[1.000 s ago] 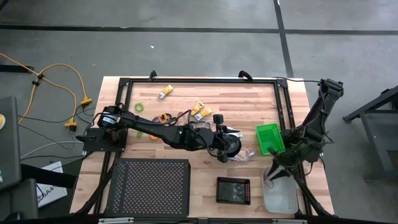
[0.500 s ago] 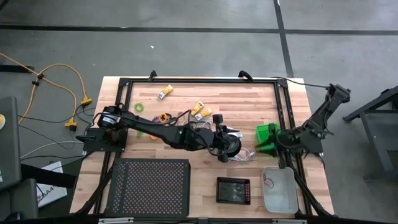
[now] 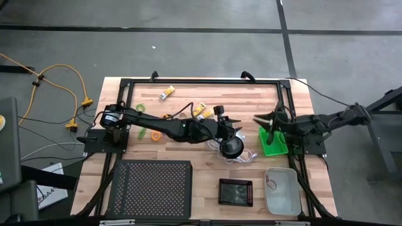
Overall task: Pick & Place Office Desk Supplies
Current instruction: Put the light brown rubberband into the gray bin
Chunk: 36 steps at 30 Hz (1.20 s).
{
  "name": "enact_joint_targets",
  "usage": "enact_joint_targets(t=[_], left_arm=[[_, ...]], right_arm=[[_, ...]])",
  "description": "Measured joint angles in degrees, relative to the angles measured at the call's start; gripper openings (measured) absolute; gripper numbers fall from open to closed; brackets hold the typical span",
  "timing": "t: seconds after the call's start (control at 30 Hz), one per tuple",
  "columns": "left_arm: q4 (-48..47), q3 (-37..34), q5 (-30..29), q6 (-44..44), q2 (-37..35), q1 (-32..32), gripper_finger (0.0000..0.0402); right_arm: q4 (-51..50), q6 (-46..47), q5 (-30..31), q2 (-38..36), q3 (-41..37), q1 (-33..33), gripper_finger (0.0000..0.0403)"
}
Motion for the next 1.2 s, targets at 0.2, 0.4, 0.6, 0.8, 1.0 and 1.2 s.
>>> enact_joint_targets(t=[0.2,0.4,0.6,0.8,1.0,1.2], left_arm=[[-0.01,0.00,0.00,1.28,0.00,1.72,0.0109],[-0.04,0.00,0.00,1.28,0.00,3.16,0.0109],[-3.14,0.00,0.01,2.72,0.00,4.06,0.0109],[-10.08,0.00,-0.05,1.36,-0.94,4.76,0.0109],[-20.01,-0.04,-0.69,-2.36,-4.79,7.23,0.0109],[-28.81,-0.04,-0.72,-6.93,-7.85,11.45,0.0109]], right_arm=[[-0.06,-0.86,0.16,0.01,0.00,-9.04,0.0064],[-0.07,-2.06,0.14,0.00,0.00,-15.20,0.0064],[-0.09,-2.99,-1.54,0.00,0.00,-20.64,0.0064],[-0.23,-3.84,-11.51,0.06,0.00,-27.35,0.0064],[-2.07,-4.05,-16.75,0.06,-0.02,-33.73,0.0064],[-1.92,-5.81,-16.07,0.37,-0.04,-37.21,0.0064]])
